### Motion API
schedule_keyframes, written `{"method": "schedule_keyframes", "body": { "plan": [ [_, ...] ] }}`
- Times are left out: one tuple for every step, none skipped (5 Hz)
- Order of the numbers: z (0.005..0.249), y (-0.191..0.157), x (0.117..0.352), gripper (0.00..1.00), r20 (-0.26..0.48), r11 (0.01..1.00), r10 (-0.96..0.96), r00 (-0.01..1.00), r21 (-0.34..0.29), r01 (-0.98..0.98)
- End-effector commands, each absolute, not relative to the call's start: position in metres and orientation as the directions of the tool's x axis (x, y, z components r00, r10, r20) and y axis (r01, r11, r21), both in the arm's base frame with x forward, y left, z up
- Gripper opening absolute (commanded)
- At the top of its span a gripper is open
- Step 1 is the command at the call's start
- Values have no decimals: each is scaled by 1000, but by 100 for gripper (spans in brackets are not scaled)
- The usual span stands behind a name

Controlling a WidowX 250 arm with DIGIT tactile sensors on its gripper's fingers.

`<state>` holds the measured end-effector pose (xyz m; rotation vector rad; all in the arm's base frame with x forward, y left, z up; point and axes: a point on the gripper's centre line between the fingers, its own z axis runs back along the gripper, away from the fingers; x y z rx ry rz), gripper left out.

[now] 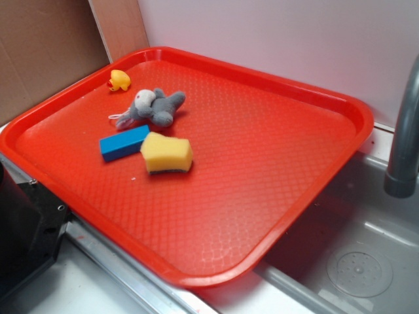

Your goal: Grab the blue block.

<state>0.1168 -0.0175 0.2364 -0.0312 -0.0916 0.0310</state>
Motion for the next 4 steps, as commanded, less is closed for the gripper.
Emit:
{"method": "schedule_keyframes", "body": {
  "plan": [
    [236, -17, 117, 100, 91, 999, 32, 995, -33, -30],
    [231, -15, 127, 100, 103, 999, 7, 995, -34, -4],
    [215, -11, 141, 100, 129, 997, -63, 990, -44, 69],
    [193, -2, 151, 100, 152, 989, -125, 980, -54, 134]
  ]
}}
